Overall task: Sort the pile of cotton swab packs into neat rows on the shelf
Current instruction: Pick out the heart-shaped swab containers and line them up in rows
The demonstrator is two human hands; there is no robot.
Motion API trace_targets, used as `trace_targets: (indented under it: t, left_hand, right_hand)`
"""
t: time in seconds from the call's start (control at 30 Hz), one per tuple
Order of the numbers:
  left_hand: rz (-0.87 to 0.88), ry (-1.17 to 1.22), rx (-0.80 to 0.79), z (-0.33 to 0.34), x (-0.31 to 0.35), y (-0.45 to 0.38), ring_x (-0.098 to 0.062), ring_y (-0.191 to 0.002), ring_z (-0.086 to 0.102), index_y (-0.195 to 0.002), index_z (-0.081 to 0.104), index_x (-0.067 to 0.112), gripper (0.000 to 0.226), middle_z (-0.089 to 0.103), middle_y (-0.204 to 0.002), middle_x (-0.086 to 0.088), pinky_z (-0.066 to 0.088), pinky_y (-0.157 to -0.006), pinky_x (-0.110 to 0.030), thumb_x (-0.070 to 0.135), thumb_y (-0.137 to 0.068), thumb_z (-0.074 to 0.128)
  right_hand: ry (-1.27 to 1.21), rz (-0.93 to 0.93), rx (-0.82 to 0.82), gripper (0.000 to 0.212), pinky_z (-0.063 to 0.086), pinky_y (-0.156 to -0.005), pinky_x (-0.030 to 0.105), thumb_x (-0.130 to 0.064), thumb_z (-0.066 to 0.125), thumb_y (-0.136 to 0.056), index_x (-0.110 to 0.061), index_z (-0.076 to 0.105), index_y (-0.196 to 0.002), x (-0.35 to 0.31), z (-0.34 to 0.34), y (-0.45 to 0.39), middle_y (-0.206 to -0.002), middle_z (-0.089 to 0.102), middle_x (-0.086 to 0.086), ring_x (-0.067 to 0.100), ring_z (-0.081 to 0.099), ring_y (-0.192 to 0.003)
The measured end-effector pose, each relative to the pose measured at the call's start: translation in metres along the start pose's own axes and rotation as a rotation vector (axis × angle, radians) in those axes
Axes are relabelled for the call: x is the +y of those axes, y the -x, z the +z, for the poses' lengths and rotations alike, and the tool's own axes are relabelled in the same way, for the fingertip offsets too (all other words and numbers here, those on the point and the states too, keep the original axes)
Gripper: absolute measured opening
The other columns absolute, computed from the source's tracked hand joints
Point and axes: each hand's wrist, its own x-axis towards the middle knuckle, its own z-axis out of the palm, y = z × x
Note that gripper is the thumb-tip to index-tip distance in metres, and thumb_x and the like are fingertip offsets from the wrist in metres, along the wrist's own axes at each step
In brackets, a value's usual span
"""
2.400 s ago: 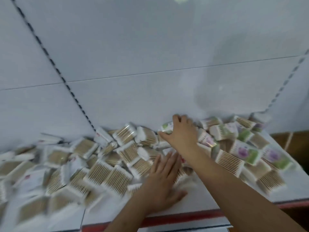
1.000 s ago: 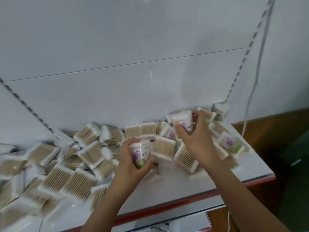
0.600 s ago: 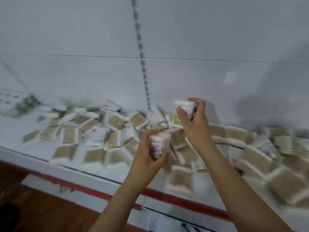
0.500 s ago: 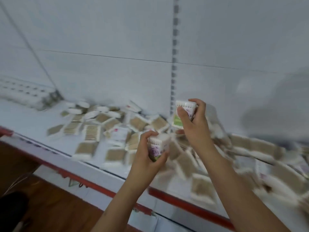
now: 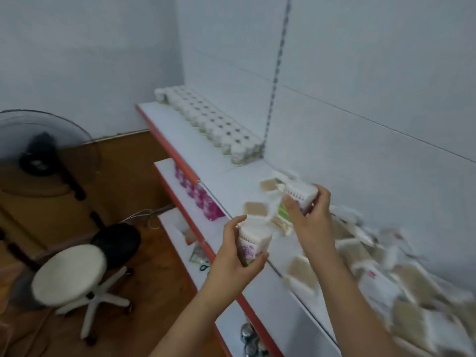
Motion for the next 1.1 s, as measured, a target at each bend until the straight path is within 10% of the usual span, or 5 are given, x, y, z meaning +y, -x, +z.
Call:
trace_targets:
  t: [0.5,0.63,0.93,1.1]
  left_hand:
    - [-0.134,-0.121,0.041,-0.198,-0.09,-0.2,0.015,-0.113,0.049,-0.133,0.031,0.039,0.067,0.044,-0.124,0.023,0.055,-0.08,-0.016,0.014,-0.089,0.074]
    - [-0.169,-0.16,-0.015,-0.249,-0.101,-0.272,-0.007,-0.111,0.059,-0.13,0.03,0.039,0.066,0.046,-0.123,0.016,0.061,-0.08,-0.029,0.014,-0.088,0.075]
    - [-0.15,-0.122,0.087,-0.37,-0.133,-0.403,0.016,-0.112,0.052,-0.124,0.033,0.043,0.055,0.05,-0.126,0.022,0.053,-0.093,-0.018,0.03,-0.09,0.074]
    - [-0.084,-0.133,0.104,-0.443,-0.161,-0.49,-0.007,-0.128,0.049,-0.128,0.037,0.054,0.061,0.047,-0.137,0.013,0.05,-0.105,-0.036,0.049,-0.083,0.077]
  right_hand:
    - [-0.021,0.054,-0.138,0.046,0.046,-0.064,0.01,-0.032,0.078,-0.082,-0.017,0.049,-0.115,0.035,0.285,-0.189,-0.102,0.061,-0.011,-0.001,0.06,-0.089]
    - [-0.019,0.084,-0.14,0.047,0.045,-0.065,0.011,-0.033,0.079,-0.082,-0.019,0.048,-0.115,0.043,0.355,-0.245,-0.103,0.062,-0.011,0.001,0.061,-0.091]
    - [0.047,0.122,-0.215,0.06,0.044,-0.079,0.013,-0.032,0.079,-0.083,-0.016,0.046,-0.13,0.07,0.486,-0.342,-0.12,0.061,-0.003,0.012,0.059,-0.109]
    - [0.091,0.138,-0.211,0.054,0.043,-0.078,0.007,-0.033,0.076,-0.085,-0.019,0.047,-0.127,0.089,0.549,-0.38,-0.118,0.061,-0.004,0.01,0.058,-0.108]
